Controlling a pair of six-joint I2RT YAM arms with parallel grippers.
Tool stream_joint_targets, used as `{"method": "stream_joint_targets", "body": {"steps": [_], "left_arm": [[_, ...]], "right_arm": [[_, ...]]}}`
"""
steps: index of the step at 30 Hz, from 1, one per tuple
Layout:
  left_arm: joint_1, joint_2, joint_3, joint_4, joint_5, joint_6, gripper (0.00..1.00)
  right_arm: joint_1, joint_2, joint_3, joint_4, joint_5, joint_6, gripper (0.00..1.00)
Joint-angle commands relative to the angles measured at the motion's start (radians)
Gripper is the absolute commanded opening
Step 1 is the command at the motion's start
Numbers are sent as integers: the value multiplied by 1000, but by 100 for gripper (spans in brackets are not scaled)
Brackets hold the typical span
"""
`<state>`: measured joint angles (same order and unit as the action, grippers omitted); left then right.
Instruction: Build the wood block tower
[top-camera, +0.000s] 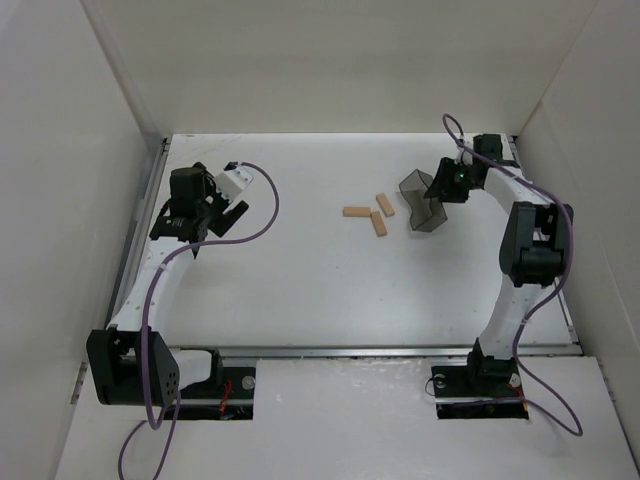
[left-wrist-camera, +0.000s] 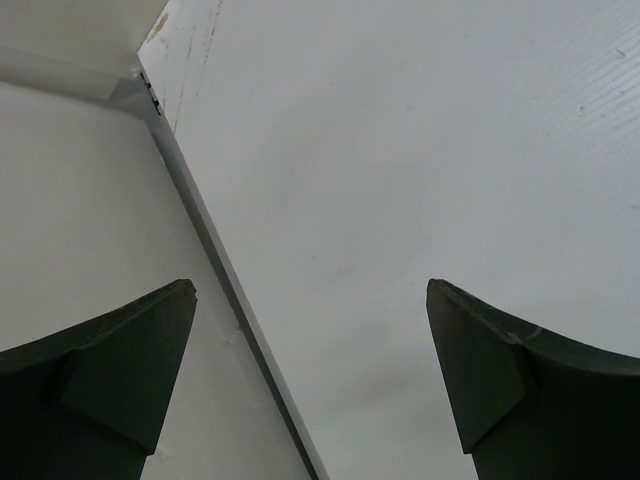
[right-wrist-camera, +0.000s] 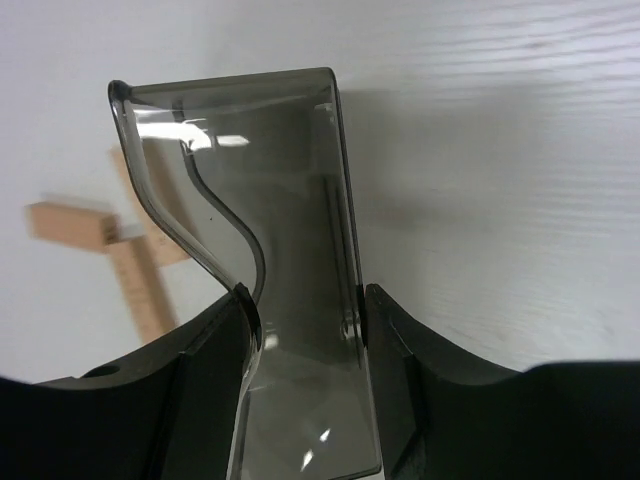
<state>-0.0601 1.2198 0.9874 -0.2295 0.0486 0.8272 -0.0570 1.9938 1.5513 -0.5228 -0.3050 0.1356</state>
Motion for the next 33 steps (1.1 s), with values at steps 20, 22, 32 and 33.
{"method": "stream_joint_targets", "body": {"steps": [20, 22, 32, 33], "left_arm": [[-6, -8, -3, -2, 22, -2, 100], [-6, -8, -3, 7, 22, -11, 100], [-6, 1, 7, 16, 40, -77, 100], [-6, 1, 7, 16, 40, -86, 100]], "right_arm": [[55, -115, 44, -54, 223, -14, 99], [135, -135, 44, -54, 393, -45, 99], [263, -41, 49, -89, 236, 16, 46], [272, -29, 49, -89, 248, 16, 43]]}}
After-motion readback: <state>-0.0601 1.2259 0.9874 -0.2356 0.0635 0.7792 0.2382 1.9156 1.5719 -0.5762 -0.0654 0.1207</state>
